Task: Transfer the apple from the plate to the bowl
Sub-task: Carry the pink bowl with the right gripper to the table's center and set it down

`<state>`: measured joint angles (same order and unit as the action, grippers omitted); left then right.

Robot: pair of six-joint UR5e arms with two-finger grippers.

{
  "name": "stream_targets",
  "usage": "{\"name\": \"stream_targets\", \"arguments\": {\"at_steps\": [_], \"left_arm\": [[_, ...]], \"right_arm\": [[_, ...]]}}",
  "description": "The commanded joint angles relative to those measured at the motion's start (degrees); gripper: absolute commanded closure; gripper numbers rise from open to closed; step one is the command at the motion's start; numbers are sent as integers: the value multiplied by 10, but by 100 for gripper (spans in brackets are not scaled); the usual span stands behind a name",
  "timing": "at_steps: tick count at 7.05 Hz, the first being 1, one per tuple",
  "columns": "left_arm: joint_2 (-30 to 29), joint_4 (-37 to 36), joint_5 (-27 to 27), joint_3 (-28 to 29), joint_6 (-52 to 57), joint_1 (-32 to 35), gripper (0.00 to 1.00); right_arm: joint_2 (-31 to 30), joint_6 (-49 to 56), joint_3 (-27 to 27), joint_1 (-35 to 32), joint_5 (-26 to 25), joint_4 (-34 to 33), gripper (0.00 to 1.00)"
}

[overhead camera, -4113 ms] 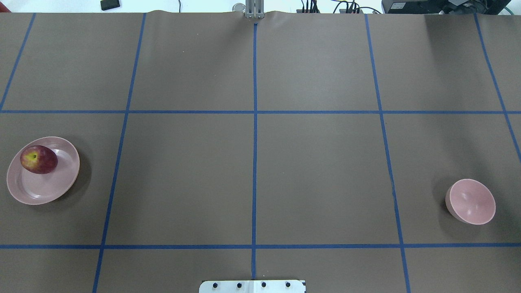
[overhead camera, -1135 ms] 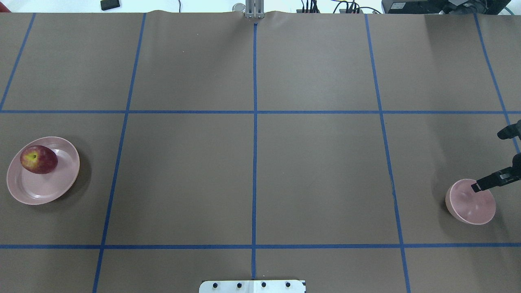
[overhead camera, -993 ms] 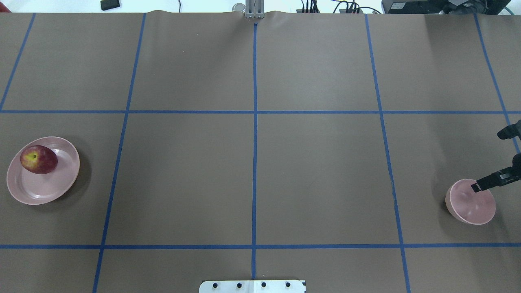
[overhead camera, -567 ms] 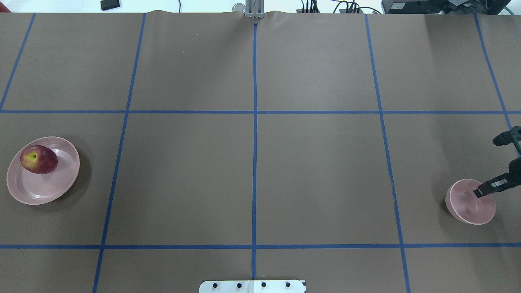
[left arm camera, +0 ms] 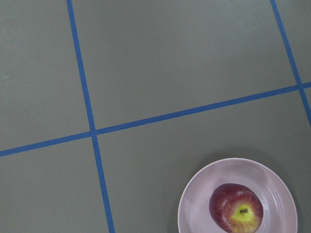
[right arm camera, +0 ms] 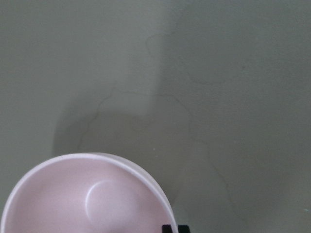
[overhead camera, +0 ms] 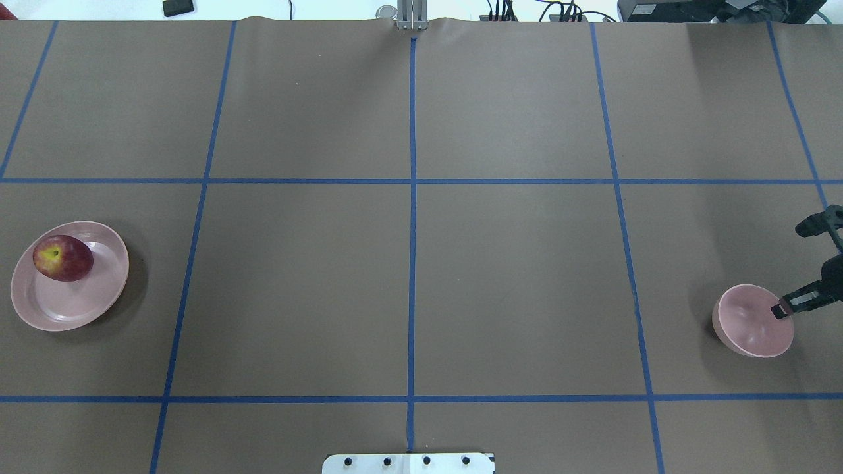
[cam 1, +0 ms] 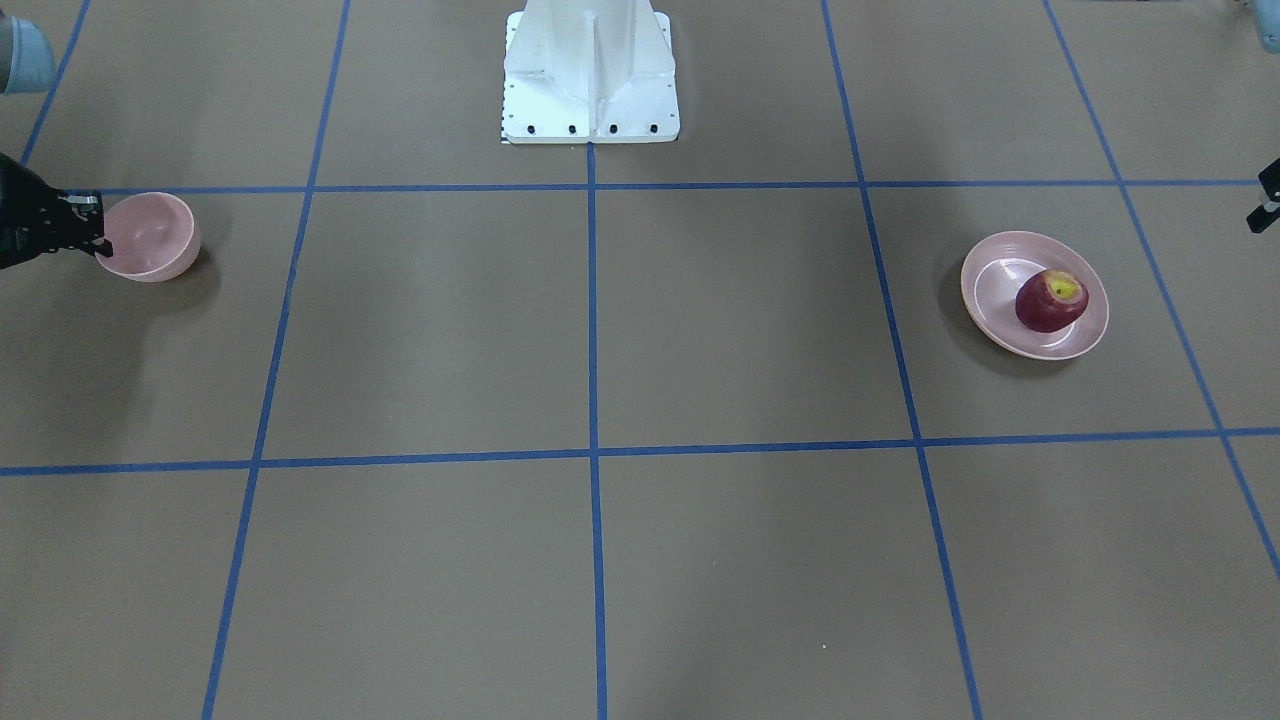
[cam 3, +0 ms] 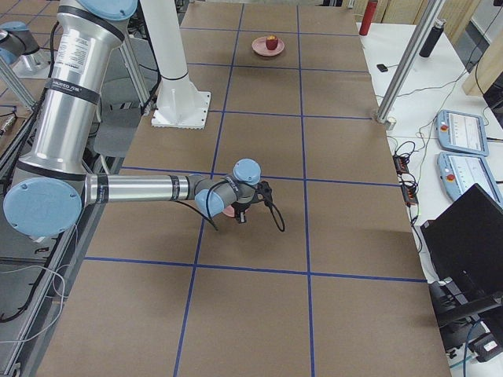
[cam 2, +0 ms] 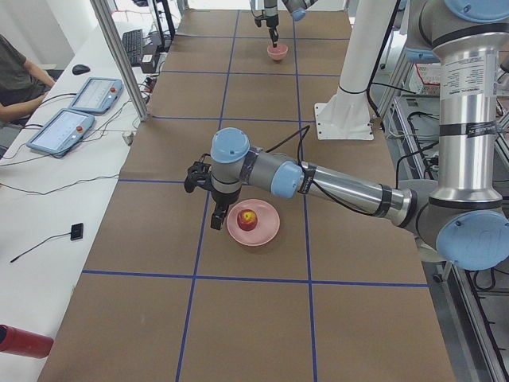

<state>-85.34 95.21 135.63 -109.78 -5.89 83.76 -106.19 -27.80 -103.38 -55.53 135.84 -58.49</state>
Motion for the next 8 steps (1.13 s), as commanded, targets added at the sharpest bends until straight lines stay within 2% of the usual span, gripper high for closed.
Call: {"name": "stream_targets", "arguments": {"at_steps": [1, 3, 4, 5, 6, 7, 8], "left_arm": [[0, 1, 1, -1, 0, 0, 2], [0, 1, 0, 1, 0, 0, 2], [0, 1, 0, 2, 0, 0, 2], [-1, 1, 0, 7, 0, 0, 2], [-2, 1, 0, 9, 0, -1, 2], [-2, 1, 0, 9, 0, -1, 2], [-3, 1, 0, 10, 0, -2, 2]], "right_arm": [[40, -2, -20, -53, 66, -32, 100], [256, -32, -16, -62, 58, -266, 100], [363, -39, 3, -55, 41, -362, 100], [456, -83, 59, -38, 34, -390, 100], [535, -130, 136, -14, 32, -378, 100], [600, -192, 214, 12, 19, -332, 100], [661, -265, 302, 46, -23, -263, 100]]}}
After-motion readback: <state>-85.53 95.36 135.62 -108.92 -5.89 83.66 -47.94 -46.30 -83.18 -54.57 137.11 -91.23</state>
